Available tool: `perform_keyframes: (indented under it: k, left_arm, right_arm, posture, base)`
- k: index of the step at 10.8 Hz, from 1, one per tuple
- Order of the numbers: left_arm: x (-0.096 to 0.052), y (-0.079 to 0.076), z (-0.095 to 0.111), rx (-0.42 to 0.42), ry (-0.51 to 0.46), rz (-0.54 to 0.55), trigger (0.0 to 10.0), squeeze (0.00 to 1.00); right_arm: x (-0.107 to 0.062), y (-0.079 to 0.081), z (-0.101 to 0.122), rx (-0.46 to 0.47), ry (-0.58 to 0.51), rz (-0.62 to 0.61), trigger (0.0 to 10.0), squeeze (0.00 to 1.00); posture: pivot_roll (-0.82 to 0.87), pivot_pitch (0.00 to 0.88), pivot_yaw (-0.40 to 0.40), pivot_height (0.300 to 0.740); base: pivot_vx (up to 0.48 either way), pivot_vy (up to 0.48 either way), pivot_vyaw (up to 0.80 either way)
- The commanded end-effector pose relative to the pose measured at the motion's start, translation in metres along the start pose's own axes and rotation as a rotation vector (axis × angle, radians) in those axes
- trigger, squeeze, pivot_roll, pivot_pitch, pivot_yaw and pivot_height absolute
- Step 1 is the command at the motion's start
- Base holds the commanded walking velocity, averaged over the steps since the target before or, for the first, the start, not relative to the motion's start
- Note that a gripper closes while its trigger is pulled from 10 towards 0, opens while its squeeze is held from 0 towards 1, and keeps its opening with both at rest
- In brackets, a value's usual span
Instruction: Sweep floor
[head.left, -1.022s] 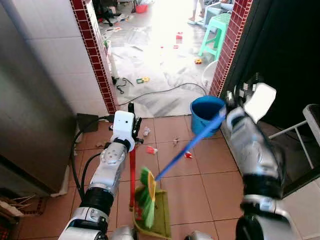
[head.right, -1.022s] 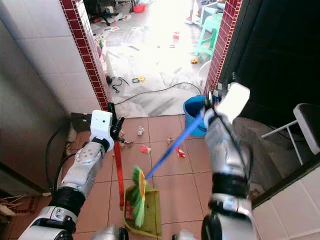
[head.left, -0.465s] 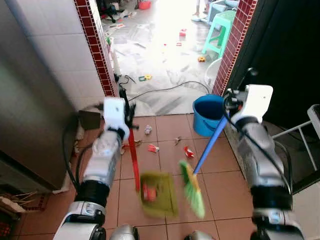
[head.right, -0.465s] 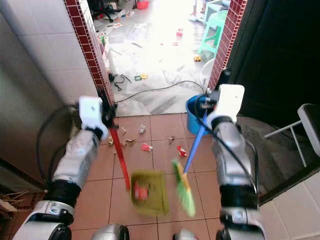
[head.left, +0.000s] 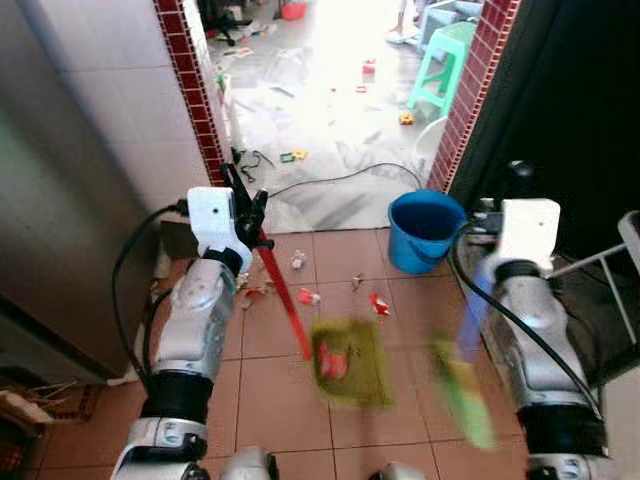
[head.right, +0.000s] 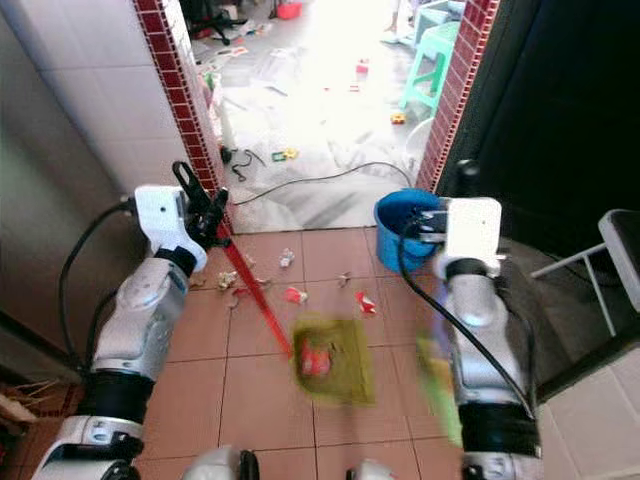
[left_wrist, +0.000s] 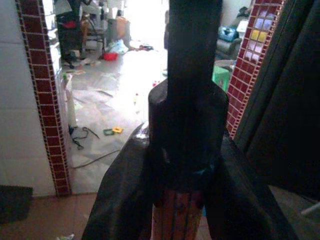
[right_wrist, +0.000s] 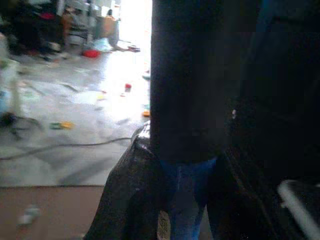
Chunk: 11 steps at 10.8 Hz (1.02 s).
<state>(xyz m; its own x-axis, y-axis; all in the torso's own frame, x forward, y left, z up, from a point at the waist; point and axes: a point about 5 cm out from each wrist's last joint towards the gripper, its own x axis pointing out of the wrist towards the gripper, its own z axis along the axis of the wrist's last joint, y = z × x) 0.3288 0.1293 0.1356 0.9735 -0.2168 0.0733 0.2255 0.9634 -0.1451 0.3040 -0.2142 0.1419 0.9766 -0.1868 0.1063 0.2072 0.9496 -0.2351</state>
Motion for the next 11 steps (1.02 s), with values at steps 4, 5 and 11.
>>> perform_keyframes:
  k: [4, 5, 11]
  left_arm:
    - [0.004, 0.010, 0.037, -0.056, -0.131, 0.018, 10.0, 0.00]
    - [0.005, 0.010, 0.042, -0.062, -0.144, 0.017, 10.0, 0.00]
    - [0.013, 0.006, 0.072, -0.166, -0.245, 0.018, 10.0, 0.00]
  right_arm:
    - [0.004, -0.005, 0.010, -0.051, -0.064, -0.054, 10.0, 0.00]
    - [0.004, -0.005, 0.007, -0.062, -0.056, -0.058, 10.0, 0.00]
    - [0.004, 0.000, 0.000, -0.074, -0.036, -0.045, 10.0, 0.00]
  posture:
    - [-0.09, 0.000, 0.041, 0.740]
    - [-0.09, 0.000, 0.041, 0.740]
    - [-0.09, 0.000, 0.036, 0.740]
  base:
    - [0.079, 0.000, 0.00]
    - [0.334, 0.000, 0.00]
    - [0.410, 0.000, 0.00]
